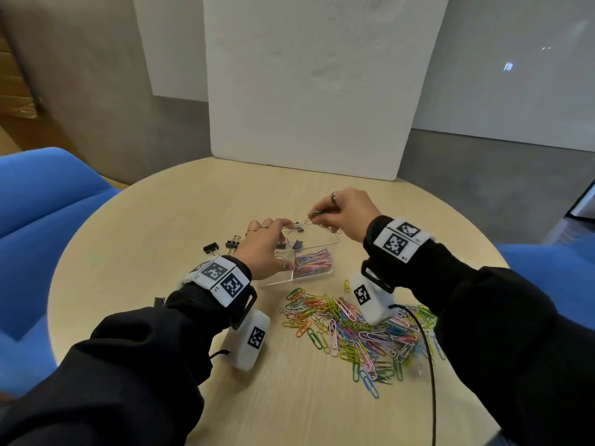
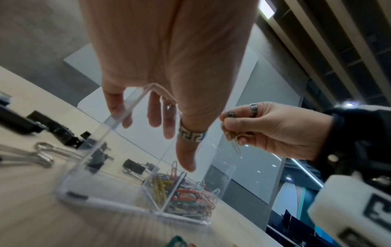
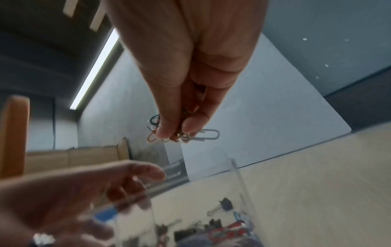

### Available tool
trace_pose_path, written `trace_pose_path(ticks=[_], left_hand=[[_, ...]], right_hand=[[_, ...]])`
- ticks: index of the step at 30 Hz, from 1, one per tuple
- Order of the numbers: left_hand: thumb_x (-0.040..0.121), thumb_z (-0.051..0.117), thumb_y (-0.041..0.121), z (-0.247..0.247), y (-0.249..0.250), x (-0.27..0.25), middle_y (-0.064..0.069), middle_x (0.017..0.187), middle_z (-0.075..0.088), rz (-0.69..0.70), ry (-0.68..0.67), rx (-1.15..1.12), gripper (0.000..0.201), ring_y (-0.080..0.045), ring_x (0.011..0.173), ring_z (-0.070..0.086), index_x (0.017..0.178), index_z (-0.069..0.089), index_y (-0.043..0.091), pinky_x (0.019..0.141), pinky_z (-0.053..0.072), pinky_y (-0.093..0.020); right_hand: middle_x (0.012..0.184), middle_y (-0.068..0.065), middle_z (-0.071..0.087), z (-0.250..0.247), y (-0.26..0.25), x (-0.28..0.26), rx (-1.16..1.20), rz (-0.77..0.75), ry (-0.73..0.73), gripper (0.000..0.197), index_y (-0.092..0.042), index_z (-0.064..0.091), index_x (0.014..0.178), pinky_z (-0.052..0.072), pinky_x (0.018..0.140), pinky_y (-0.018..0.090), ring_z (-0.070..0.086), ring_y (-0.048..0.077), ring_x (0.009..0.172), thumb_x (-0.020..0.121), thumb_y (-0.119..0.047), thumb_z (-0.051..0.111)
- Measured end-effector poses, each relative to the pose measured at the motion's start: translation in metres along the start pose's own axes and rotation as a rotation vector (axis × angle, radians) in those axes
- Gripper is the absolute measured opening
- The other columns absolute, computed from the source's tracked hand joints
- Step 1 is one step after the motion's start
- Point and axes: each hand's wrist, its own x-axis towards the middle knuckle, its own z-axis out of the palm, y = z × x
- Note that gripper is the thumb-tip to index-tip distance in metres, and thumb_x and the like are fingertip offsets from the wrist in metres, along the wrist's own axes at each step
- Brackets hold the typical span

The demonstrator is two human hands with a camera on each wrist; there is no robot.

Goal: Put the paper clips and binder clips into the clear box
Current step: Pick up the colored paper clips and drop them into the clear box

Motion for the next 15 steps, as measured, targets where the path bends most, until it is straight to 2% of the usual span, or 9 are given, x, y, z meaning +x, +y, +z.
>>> trace_pose_path(ticks=[2,3,4,6,8,12,14,15], left_hand=[[0.078,0.072,0.028,0.0,0.0,0.0,-0.001,0.12,0.051,0.002,0.001,0.002,0.075,-0.022,0.116,0.032,0.14,0.028,0.024,0.093,0.031,-0.03],[0.078,0.071,0.028,0.0,-0.001,0.0,-0.002,0.12,0.051,0.003,0.001,0.002,0.075,-0.022,0.116,0.032,0.139,0.029,0.024,0.093,0.031,-0.03],[0.078,0.071,0.028,0.0,-0.001,0.0,-0.002,0.12,0.051,0.005,0.001,-0.001,0.074,-0.022,0.116,0.032,0.139,0.029,0.024,0.093,0.031,-0.03],[0.078,0.071,0.028,0.001,-0.002,0.0,-0.002,0.12,0.051,0.006,0.001,-0.005,0.075,-0.022,0.116,0.032,0.139,0.029,0.024,0.094,0.031,-0.03],[0.078,0.071,0.028,0.001,-0.002,0.001,-0.002,0.12,0.051,0.005,0.003,-0.006,0.075,-0.022,0.116,0.032,0.139,0.029,0.025,0.095,0.031,-0.03],[0.079,0.071,0.027,0.001,-0.002,0.001,-0.001,0.121,0.05,0.003,0.006,-0.01,0.075,-0.021,0.116,0.032,0.14,0.028,0.024,0.093,0.031,-0.029],[0.079,0.071,0.027,0.001,-0.001,0.001,-0.002,0.121,0.05,0.002,0.005,-0.015,0.075,-0.021,0.116,0.032,0.14,0.028,0.024,0.092,0.03,-0.029],[0.079,0.071,0.026,0.001,-0.001,0.001,-0.002,0.12,0.05,0.002,0.005,-0.02,0.074,-0.021,0.116,0.032,0.14,0.028,0.024,0.093,0.03,-0.029]], right_hand=[[0.063,-0.012,0.057,0.01,0.003,0.002,-0.079,-0.012,-0.049,0.022,-0.006,0.072,0.101,0.046,0.062,0.013,0.051,0.004,0.055,0.08,-0.01,0.07],[0.064,-0.011,0.06,0.014,0.004,0.002,-0.114,-0.02,-0.072,0.022,-0.006,0.072,0.101,0.046,0.063,0.013,0.052,0.005,0.056,0.08,-0.01,0.07],[0.071,-0.006,0.066,0.019,0.006,0.002,-0.137,-0.025,-0.098,0.023,-0.007,0.072,0.102,0.047,0.067,0.013,0.056,0.008,0.061,0.08,-0.011,0.07],[0.093,0.007,0.073,0.024,0.008,0.002,-0.178,-0.028,-0.164,0.025,-0.007,0.072,0.104,0.05,0.083,0.02,0.065,0.015,0.081,0.079,-0.013,0.071],[0.1,0.008,0.073,0.024,0.008,0.002,-0.207,-0.031,-0.207,0.027,-0.01,0.071,0.105,0.05,0.093,0.026,0.067,0.016,0.094,0.08,-0.021,0.071],[0.09,0.004,0.074,0.013,0.004,0.002,-0.194,-0.068,-0.188,0.034,-0.012,0.072,0.098,0.053,0.083,0.026,0.069,0.015,0.084,0.089,-0.04,0.054],[0.083,0.003,0.073,0.014,0.001,0.001,-0.267,-0.061,-0.269,0.046,-0.013,0.072,0.094,0.049,0.077,0.025,0.066,0.014,0.075,0.094,-0.047,0.041],[0.074,0.002,0.068,0.018,-0.001,-0.001,-0.383,-0.064,-0.325,0.053,-0.014,0.072,0.087,0.044,0.075,0.026,0.059,0.013,0.067,0.095,-0.05,0.034]])
